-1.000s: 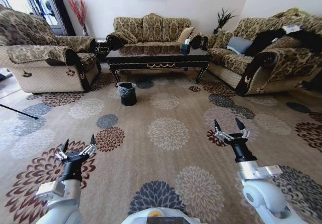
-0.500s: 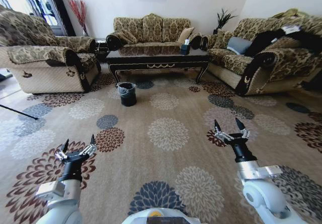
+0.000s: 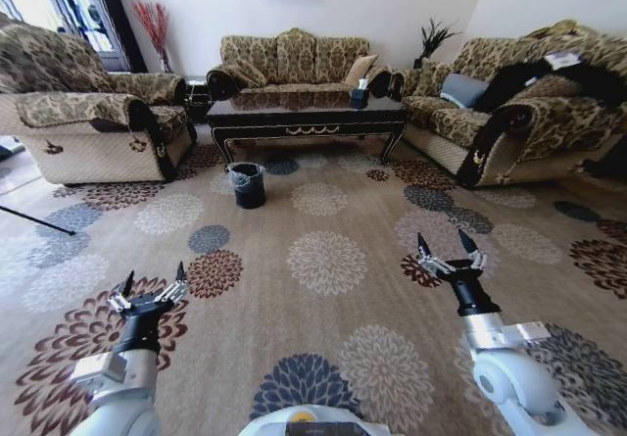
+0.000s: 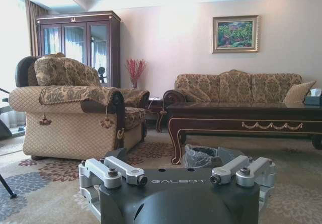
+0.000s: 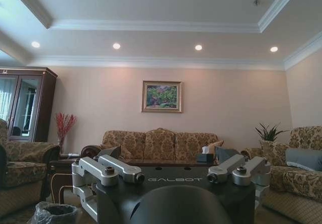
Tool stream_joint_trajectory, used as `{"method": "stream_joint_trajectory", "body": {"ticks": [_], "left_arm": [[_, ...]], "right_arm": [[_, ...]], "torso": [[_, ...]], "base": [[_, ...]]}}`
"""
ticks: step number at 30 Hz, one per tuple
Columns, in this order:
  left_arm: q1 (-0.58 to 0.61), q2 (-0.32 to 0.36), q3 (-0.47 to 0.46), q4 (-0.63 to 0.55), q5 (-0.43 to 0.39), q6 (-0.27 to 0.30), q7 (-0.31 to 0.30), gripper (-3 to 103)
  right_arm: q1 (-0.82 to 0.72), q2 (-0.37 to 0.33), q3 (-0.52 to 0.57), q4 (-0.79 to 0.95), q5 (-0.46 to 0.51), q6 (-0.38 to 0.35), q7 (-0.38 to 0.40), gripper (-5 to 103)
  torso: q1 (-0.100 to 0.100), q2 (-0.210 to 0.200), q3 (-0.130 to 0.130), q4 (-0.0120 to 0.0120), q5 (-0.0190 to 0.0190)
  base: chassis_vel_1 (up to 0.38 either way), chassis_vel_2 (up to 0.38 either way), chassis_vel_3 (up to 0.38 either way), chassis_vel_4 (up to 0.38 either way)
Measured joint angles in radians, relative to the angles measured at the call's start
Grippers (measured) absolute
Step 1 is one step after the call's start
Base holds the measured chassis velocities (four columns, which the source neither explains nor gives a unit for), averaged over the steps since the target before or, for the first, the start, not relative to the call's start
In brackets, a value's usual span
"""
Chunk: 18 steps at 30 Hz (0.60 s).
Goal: Move to the front of the table and pick up the trash from the floor, then place it into the trash bin.
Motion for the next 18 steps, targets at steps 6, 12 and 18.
{"method": "stream_joint_trajectory", "body": {"ticks": [6, 12, 18], "left_arm": [[0.0, 0.0, 0.0, 0.0, 0.0, 0.0, 0.0, 100], [0.0, 0.0, 0.0, 0.0, 0.0, 0.0, 0.0, 100], [0.0, 0.0, 0.0, 0.0, 0.0, 0.0, 0.0, 100]], "right_arm": [[0.0, 0.0, 0.0, 0.0, 0.0, 0.0, 0.0, 100], [0.0, 0.0, 0.0, 0.0, 0.0, 0.0, 0.0, 100], [0.0, 0.0, 0.0, 0.0, 0.0, 0.0, 0.0, 100]], "torso": [[0.004, 0.025, 0.022, 0.0, 0.0], [0.008, 0.05, 0.042, 0.0, 0.0], [0.015, 0.074, 0.059, 0.0, 0.0]], "base": [[0.0, 0.0, 0.0, 0.0], [0.0, 0.0, 0.0, 0.0], [0.0, 0.0, 0.0, 0.0]]}}
